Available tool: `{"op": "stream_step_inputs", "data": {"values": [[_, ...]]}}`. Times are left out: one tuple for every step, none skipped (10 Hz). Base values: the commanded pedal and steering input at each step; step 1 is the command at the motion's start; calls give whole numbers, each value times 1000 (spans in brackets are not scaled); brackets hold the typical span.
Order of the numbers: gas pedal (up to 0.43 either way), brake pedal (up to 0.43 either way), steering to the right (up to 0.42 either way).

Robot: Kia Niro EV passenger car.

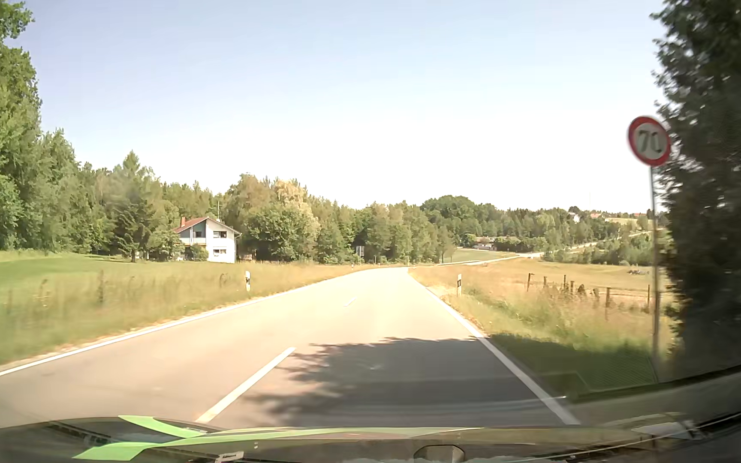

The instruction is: Follow the waypoints while adhering to traffic rules and regulations

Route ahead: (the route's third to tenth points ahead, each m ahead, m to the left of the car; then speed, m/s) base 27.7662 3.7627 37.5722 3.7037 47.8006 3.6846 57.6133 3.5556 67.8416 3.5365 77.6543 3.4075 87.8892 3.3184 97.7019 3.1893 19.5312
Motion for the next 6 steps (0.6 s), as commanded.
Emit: {"op": "stream_step_inputs", "data": {"values": [[220, 0, -6], [197, 0, -6], [197, 0, -6], [197, 0, -6], [177, 0, -6], [157, 0, -6]]}}
